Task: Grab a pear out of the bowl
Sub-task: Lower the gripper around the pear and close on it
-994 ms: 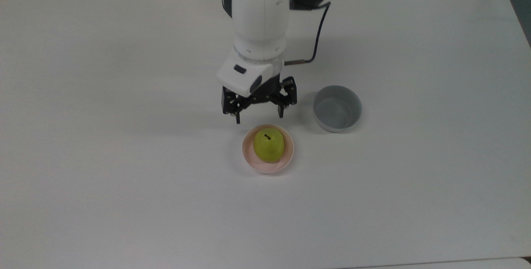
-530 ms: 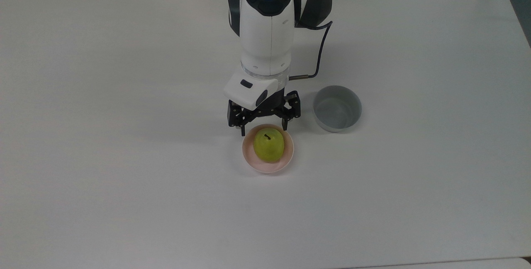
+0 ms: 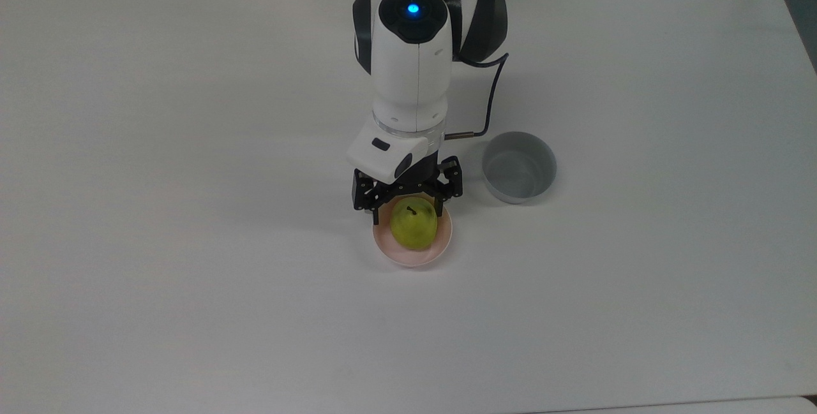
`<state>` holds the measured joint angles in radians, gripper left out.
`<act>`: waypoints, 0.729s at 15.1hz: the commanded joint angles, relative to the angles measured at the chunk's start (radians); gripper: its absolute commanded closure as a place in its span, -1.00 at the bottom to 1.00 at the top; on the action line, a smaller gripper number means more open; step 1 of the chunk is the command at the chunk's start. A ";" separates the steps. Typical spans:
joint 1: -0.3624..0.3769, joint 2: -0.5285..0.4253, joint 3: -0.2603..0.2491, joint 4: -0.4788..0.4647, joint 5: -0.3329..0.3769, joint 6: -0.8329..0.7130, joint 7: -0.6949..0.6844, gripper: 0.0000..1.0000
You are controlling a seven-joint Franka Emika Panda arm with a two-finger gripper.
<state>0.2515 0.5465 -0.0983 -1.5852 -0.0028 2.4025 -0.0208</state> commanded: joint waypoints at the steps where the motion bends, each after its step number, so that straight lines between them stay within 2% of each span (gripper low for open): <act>1: 0.011 0.020 -0.008 0.001 0.004 0.043 0.047 -1.00; 4: 0.012 0.032 -0.008 0.001 0.001 0.043 0.047 -0.99; 6: 0.012 0.036 -0.008 0.001 0.000 0.043 0.047 -0.89; 7: 0.014 0.036 -0.008 0.001 0.000 0.043 0.047 -0.79; 8: 0.017 0.036 -0.008 0.001 0.000 0.043 0.047 -0.57; 9: 0.025 0.036 -0.008 0.001 0.001 0.043 0.047 -0.46; 11: 0.028 0.036 -0.008 0.001 0.001 0.043 0.048 -0.40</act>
<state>0.2572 0.5797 -0.0981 -1.5833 -0.0030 2.4230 0.0072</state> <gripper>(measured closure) 0.242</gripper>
